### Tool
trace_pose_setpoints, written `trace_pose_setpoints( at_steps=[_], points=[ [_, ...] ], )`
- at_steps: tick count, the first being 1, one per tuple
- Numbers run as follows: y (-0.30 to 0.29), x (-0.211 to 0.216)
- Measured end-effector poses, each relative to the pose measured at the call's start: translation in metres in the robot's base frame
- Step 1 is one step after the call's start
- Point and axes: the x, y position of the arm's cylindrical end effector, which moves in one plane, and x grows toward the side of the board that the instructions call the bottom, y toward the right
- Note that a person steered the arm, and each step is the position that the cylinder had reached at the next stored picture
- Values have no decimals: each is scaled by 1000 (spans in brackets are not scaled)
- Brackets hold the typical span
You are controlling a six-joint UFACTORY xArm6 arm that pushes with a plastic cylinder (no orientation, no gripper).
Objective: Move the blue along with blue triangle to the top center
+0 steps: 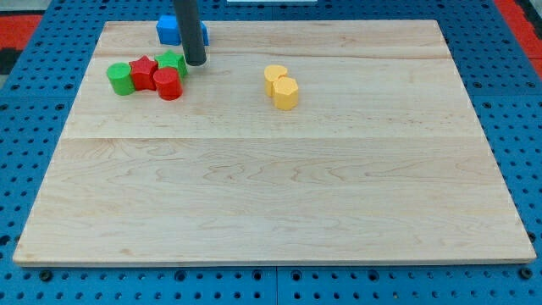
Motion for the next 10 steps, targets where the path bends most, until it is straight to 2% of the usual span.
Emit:
trace_pose_setpoints(
  at_steps=[3, 5, 8, 9, 10],
  points=[
    [-1, 8],
    [-1, -26],
    [-80, -25],
    [-100, -32],
    [-127, -61]
  ],
)
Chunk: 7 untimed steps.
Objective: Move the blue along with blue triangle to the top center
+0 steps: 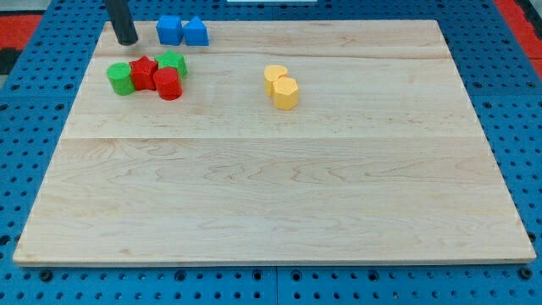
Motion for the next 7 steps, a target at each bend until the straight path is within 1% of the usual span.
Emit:
trace_pose_setpoints(
  at_steps=[1, 3, 5, 7],
  points=[
    [-9, -12],
    [91, -16],
    [172, -18],
    [239, -18]
  ],
)
